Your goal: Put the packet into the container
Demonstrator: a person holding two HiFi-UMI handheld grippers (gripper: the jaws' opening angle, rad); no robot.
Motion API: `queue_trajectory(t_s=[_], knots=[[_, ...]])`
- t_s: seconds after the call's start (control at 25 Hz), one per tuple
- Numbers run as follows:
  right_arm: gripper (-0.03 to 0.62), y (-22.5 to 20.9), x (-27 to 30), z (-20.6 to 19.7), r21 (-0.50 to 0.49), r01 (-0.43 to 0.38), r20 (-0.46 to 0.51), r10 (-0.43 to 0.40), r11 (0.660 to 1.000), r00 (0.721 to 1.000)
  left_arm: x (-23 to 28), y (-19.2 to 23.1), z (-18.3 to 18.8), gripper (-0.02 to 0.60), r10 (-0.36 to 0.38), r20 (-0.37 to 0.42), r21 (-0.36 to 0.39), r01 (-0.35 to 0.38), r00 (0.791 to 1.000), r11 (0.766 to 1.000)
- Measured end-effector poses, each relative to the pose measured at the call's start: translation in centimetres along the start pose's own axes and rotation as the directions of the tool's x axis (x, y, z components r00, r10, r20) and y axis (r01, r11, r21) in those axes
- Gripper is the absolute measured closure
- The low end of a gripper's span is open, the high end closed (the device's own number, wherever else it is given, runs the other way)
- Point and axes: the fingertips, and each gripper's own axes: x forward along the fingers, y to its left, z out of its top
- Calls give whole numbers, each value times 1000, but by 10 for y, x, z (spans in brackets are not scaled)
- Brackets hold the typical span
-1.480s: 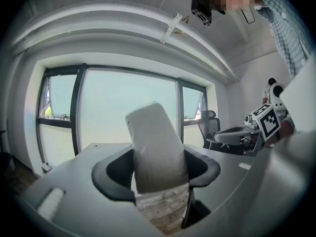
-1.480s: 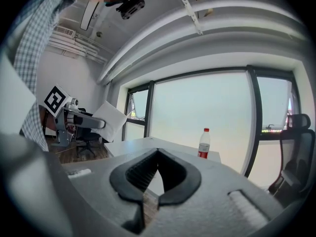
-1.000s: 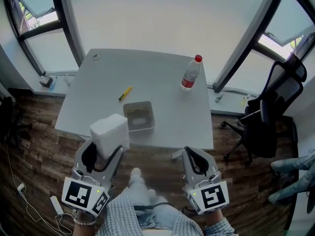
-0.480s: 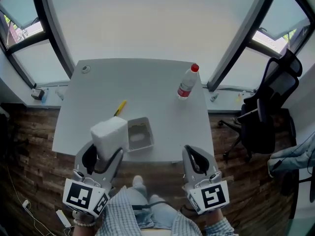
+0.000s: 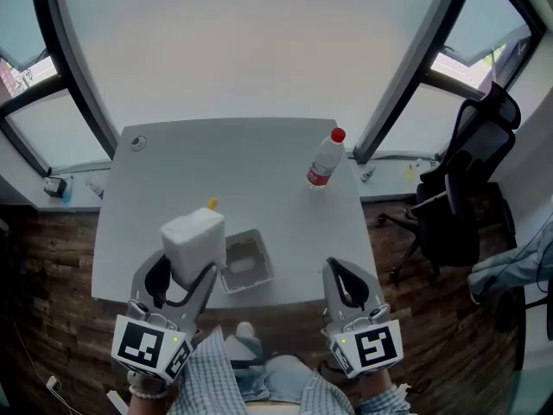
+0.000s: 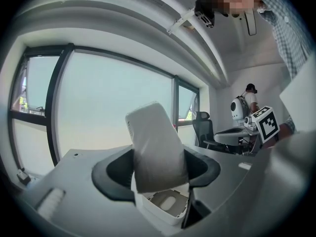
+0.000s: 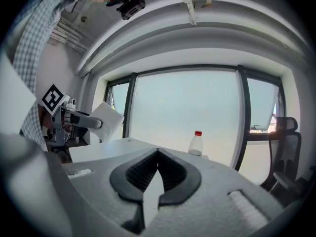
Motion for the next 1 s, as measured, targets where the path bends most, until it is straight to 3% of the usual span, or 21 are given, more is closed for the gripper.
queue_trajectory(t_s=[0.44,1.0], knots=[[592,9,33,-1,-3,39,-14,-39,999,999,22,30,-9,304,-58,-18,0,58,998,998],[592,2,38,-4,-18,77,-43,-78,997,996,41,31,-21,304,-115,-60,-14,114,992,993]])
